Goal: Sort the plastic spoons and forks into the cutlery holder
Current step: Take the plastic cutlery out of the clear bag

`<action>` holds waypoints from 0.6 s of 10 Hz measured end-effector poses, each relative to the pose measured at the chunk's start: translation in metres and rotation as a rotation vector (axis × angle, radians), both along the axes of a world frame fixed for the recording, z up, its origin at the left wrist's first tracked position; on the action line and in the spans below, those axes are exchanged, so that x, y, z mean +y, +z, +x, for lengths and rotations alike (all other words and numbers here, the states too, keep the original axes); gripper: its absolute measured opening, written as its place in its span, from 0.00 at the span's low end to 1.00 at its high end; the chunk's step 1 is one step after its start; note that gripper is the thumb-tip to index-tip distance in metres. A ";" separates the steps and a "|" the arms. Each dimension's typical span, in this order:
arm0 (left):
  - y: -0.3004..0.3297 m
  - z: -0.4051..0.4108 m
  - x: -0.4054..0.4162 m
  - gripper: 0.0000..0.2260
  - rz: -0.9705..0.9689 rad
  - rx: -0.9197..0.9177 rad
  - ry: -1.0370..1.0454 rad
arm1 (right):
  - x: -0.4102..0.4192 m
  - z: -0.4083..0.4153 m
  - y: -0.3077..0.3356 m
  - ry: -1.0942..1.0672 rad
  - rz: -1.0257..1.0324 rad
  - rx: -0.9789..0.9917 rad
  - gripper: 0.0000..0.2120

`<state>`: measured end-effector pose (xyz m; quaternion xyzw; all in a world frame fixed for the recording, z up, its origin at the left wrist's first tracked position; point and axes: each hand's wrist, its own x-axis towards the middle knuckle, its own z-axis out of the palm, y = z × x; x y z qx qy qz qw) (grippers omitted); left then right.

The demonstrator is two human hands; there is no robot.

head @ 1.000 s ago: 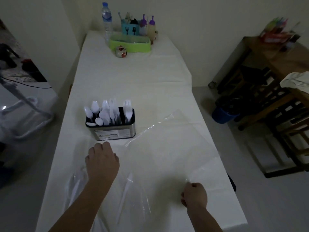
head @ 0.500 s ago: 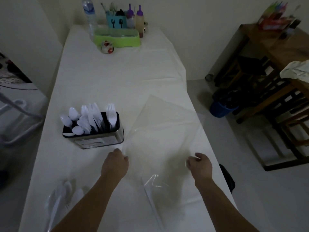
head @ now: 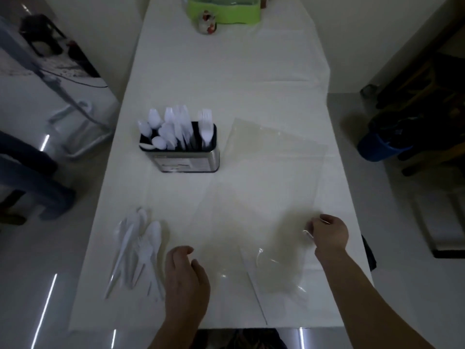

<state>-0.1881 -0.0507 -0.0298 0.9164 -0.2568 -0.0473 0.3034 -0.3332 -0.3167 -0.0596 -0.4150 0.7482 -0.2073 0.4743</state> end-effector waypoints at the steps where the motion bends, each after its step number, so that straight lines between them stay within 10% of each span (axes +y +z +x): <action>1: 0.006 0.001 0.008 0.12 -0.056 0.160 0.173 | 0.000 -0.006 -0.006 -0.043 0.031 -0.009 0.09; 2: 0.010 -0.015 0.015 0.03 0.071 0.320 0.199 | -0.006 -0.009 -0.013 -0.068 0.032 -0.019 0.09; 5: -0.013 -0.090 -0.045 0.24 0.589 0.253 -0.259 | -0.012 -0.007 0.006 -0.050 0.003 -0.168 0.05; 6: -0.012 -0.088 -0.058 0.20 0.608 0.275 -0.294 | -0.009 -0.004 0.019 0.411 0.030 0.313 0.15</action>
